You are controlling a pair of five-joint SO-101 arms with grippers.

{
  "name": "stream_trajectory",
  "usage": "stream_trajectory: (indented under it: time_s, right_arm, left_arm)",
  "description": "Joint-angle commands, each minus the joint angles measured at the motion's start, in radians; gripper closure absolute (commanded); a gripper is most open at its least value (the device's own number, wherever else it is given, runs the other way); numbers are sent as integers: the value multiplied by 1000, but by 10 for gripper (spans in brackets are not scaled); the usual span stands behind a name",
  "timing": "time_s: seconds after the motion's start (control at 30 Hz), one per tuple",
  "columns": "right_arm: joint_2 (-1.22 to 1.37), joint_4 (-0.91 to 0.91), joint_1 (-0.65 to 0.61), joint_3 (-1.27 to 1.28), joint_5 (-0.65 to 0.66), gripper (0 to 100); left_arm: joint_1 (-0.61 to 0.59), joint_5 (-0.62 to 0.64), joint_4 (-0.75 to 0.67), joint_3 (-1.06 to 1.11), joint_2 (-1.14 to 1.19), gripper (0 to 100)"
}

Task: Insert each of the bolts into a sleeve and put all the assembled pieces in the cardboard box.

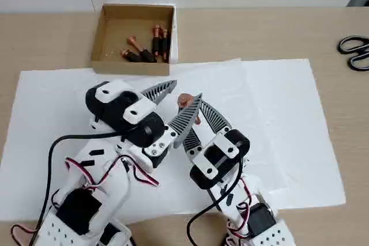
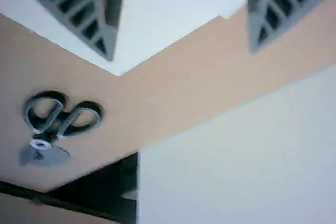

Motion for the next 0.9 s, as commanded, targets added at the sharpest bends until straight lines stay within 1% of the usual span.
stream_trajectory:
  time_s: [0.0, 0.07, 0.13, 0.23, 0.33, 0.43, 0.5, 0.6, 0.67, 0.77, 0.87]
  right_arm:
    - [-13, -4, -1, -21, -2, 995]
    - [-13, -4, -1, -21, -2, 995]
    - [-16, -4, -1, -20, -2, 995]
    - [-18, -4, 1, -23, -2, 995]
    - [-18, -4, 1, -26, -2, 995]
    - [-18, -4, 1, -26, -2, 995]
    - [-18, -4, 1, -26, -2, 995]
    - [-18, -4, 1, -26, -2, 995]
    - [-18, -4, 16, -26, -2, 995]
    - [-18, -4, 54, -26, -2, 995]
    - [-18, -4, 65, -26, -2, 995]
  left_arm:
    - [-57, 6, -18, -143, -9, 841]
    - [-104, 21, -26, -202, -9, 841]
    - [-181, 35, -21, -214, -9, 841]
    - [-313, 61, -25, -166, -9, 841]
    - [-397, 107, -26, -104, -9, 841]
    - [-439, 150, -48, -25, -9, 841]
    - [-463, 172, -112, 30, -9, 853]
    - [-485, 181, -235, 113, -9, 934]
    - [-486, 180, -281, 176, -9, 997]
    - [-486, 180, -285, 245, -9, 987]
    - [-486, 175, -284, 328, -9, 994]
